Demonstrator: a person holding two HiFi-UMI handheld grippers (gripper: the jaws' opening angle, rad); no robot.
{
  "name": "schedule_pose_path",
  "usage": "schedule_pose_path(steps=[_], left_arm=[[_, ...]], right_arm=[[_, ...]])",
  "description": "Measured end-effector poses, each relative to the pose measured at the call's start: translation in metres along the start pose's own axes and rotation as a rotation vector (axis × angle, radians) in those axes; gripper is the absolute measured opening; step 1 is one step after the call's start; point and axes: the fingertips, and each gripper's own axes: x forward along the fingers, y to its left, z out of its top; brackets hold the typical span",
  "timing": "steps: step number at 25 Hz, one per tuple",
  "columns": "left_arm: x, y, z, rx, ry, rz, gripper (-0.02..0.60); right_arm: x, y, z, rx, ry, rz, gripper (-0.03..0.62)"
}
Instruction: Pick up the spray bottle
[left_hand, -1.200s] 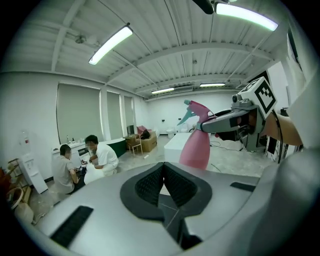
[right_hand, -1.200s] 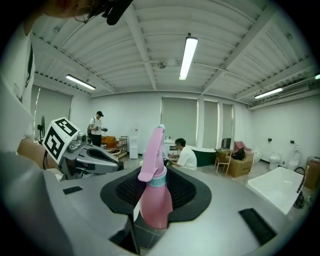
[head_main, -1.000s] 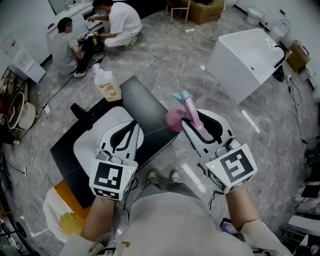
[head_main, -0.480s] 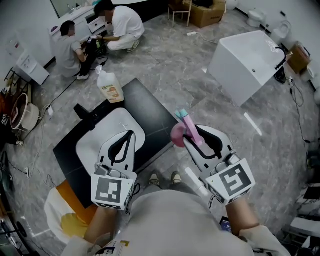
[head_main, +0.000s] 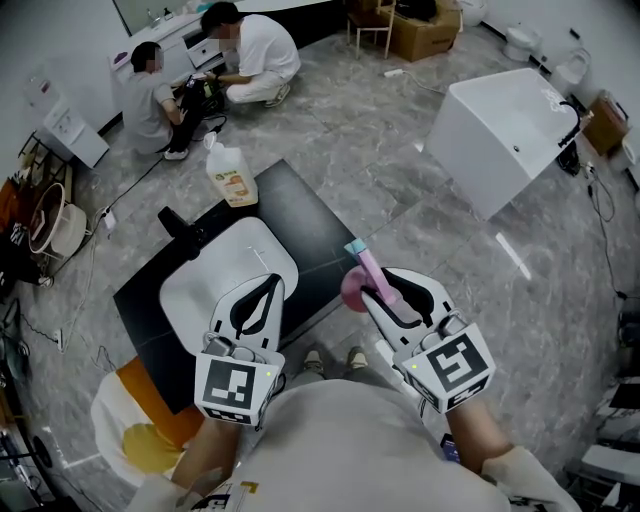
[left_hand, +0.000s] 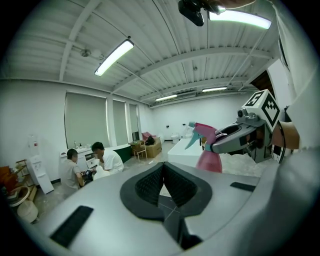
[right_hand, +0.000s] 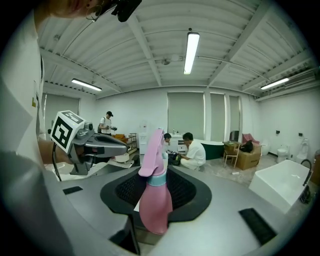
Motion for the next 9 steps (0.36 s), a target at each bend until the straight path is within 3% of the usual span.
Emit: schedule_pose_path(steps=[9], left_arm=[[0.0043, -0.0025, 0.0013, 0.001, 0.008, 0.001, 0.020]], right_arm=[[-0.0012, -0.0072, 0.0005, 0.000, -0.002, -0.009, 0.155]])
